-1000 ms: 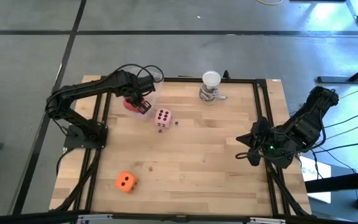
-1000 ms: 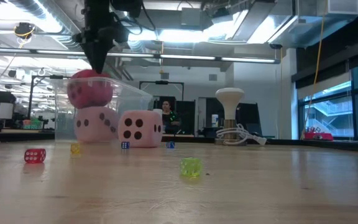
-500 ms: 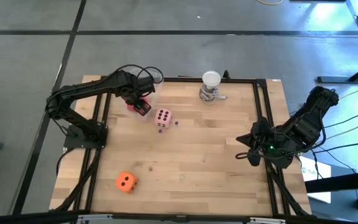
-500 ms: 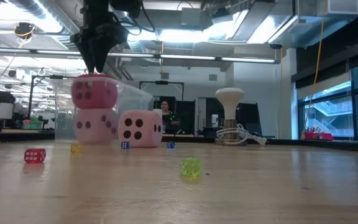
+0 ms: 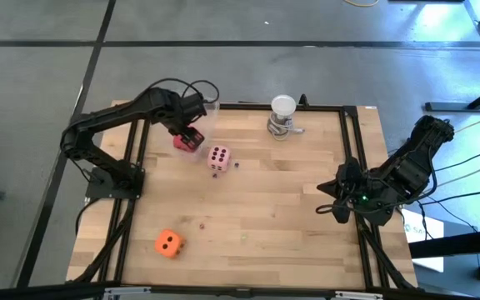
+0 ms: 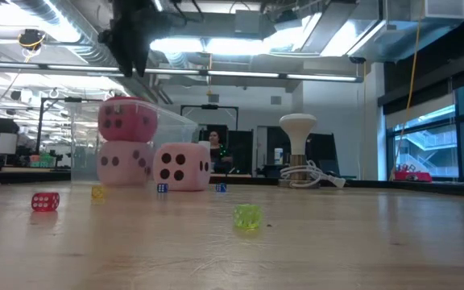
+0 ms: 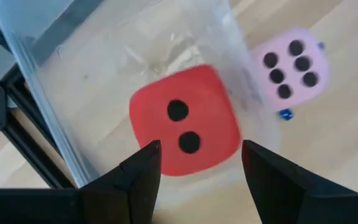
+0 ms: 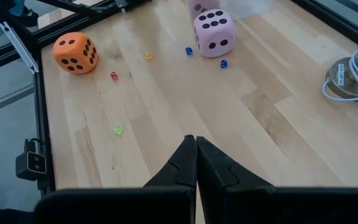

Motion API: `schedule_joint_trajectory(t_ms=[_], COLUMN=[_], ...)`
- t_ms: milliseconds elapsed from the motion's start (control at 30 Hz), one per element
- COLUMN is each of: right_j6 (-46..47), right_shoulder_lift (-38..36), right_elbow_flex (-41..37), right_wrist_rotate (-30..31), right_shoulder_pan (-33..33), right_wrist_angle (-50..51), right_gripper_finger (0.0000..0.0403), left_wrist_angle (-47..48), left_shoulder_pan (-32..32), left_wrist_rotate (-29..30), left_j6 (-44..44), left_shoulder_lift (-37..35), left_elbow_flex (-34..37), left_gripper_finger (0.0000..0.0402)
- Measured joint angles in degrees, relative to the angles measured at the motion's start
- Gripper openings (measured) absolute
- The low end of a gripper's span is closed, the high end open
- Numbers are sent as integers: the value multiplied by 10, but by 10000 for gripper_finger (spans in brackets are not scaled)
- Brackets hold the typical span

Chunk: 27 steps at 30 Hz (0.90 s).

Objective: Pick & Place Dice
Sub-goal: Put the small red dice into the transparent bin

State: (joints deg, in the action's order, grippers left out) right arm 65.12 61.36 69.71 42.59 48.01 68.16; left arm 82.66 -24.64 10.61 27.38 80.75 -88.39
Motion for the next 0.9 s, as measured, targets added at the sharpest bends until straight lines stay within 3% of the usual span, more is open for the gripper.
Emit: schedule_joint_trajectory(t_ms=[100,233,400,500,733,900], right_j6=[0,0,-6,-13,-11,-15], right_shoulder_lift=[0,0,0,0,0,0], right_elbow_flex=[0,0,0,0,0,0], right_wrist_rotate=[0,0,0,0,-2,-17], right_shoulder_pan=[0,0,0,0,0,0], right_wrist_angle=[0,0,0,0,0,-13], right_gripper_finger=[0,0,0,0,0,0], left_wrist_angle=[26,33,22,11,-130,-173], left_shoulder_pan=[0,8,60,106,231,299], left_wrist_rotate=[-35,-126,-192,-179,-65,-21], left_j6=[17,22,-13,-49,-117,-70], left_shoulder_lift=[-1,-1,-1,0,0,0], left_elbow_flex=[-37,-71,-83,-82,-75,-75], left_gripper_finger=[213,205,176,153,122,124])
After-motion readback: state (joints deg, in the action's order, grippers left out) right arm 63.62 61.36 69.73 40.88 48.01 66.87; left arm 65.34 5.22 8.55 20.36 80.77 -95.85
